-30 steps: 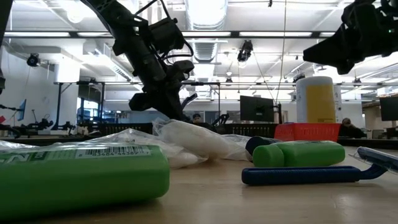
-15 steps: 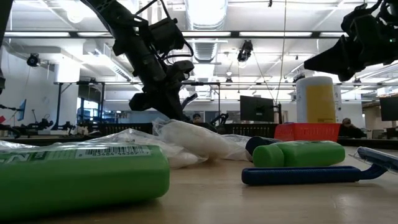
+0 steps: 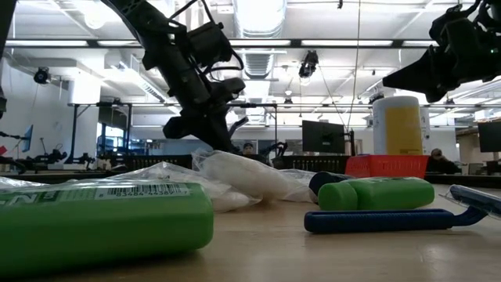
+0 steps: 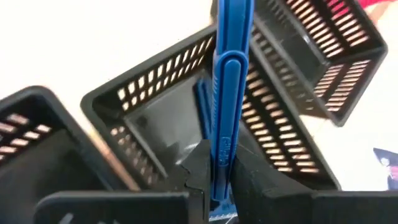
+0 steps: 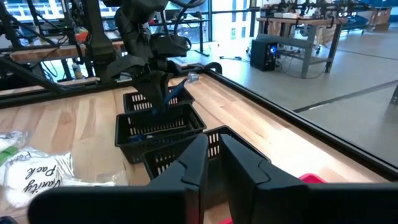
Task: Pick & Place Travel size toiletries
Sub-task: Put the right blue razor into the middle black bin
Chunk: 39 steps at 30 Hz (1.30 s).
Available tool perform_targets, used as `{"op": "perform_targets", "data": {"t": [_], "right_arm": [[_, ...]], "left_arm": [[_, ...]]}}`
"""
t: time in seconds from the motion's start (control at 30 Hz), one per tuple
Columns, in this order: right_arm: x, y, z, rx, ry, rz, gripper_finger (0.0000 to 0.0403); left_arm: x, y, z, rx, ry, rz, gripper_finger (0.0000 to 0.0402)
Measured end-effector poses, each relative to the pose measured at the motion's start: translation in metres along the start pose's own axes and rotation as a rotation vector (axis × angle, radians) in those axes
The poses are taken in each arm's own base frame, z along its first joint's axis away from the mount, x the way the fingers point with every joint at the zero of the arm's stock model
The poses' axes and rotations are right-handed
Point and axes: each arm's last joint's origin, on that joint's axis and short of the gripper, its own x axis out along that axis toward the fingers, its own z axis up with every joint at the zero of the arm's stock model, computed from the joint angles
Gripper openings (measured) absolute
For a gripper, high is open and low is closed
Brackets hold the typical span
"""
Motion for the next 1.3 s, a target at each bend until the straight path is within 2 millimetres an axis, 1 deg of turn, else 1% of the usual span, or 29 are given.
{"op": "perform_targets", "data": {"t": [0.23,0.33,0.47,0.6,0.8,0.9,1.0,1.1,1.2,1.3], "right_arm": [[0.000,0.000,0.000,0.000,0.000,0.000,0.0039],[0.000,0.000,0.000,0.000,0.000,0.000,0.0048],[0.000,0.000,0.000,0.000,0.000,0.000,0.0061],[0.000,0.000,0.000,0.000,0.000,0.000,0.0074],[0.000,0.000,0.000,0.000,0.000,0.000,0.0094],[0.000,0.000,0.000,0.000,0.000,0.000,0.0103],[0.000,0.000,0.000,0.000,0.000,0.000,0.0111],[0.000,0.000,0.000,0.000,0.000,0.000,0.0119],[0.000,0.000,0.000,0.000,-0.001,0.001,0.0127],[0.000,0.000,0.000,0.001,-0.001,0.001,0.0136]], "left_arm": [[0.000,-0.002,-0.001,-0.018,0.000,-0.002,0.0044],[0.000,-0.002,-0.001,-0.061,-0.001,0.001,0.0044],[0.000,-0.003,-0.002,-0.165,-0.001,0.005,0.0044],[-0.001,-0.003,-0.001,-0.173,-0.002,0.022,0.0044],[-0.004,-0.005,-0.007,-0.250,0.045,0.062,0.0040],[-0.007,-0.012,-0.009,-0.300,0.071,0.071,0.0039],[-0.012,-0.022,-0.007,-0.285,0.079,0.063,0.0038],[-0.016,-0.031,-0.005,-0.288,0.109,0.092,0.0037],[-0.011,-0.038,-0.005,-0.294,0.142,0.127,0.0037],[-0.001,-0.044,-0.003,-0.289,0.177,0.157,0.0037]]}}
